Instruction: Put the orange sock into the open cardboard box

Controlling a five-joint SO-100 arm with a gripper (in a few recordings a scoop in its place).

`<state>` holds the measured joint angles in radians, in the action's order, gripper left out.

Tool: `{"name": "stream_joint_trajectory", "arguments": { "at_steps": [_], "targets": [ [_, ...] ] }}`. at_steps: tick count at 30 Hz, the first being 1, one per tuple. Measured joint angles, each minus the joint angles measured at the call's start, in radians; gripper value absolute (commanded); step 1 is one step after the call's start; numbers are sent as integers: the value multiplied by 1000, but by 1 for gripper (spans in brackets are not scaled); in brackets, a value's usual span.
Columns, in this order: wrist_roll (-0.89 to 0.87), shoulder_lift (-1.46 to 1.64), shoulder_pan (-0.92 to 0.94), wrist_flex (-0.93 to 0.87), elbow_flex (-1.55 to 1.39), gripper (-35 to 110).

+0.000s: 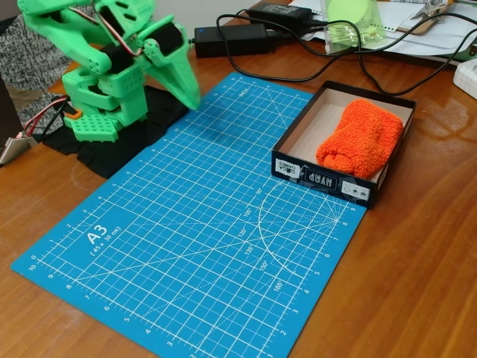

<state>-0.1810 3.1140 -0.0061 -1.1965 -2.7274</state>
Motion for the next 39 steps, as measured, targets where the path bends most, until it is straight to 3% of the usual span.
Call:
{"name": "stream_joint_trajectory", "arguments": {
  "at_steps": [8,39],
  "targets": [
    [196,230,-3,3,-216,0],
    [219,247,46,84,-347,0]
  ]
}}
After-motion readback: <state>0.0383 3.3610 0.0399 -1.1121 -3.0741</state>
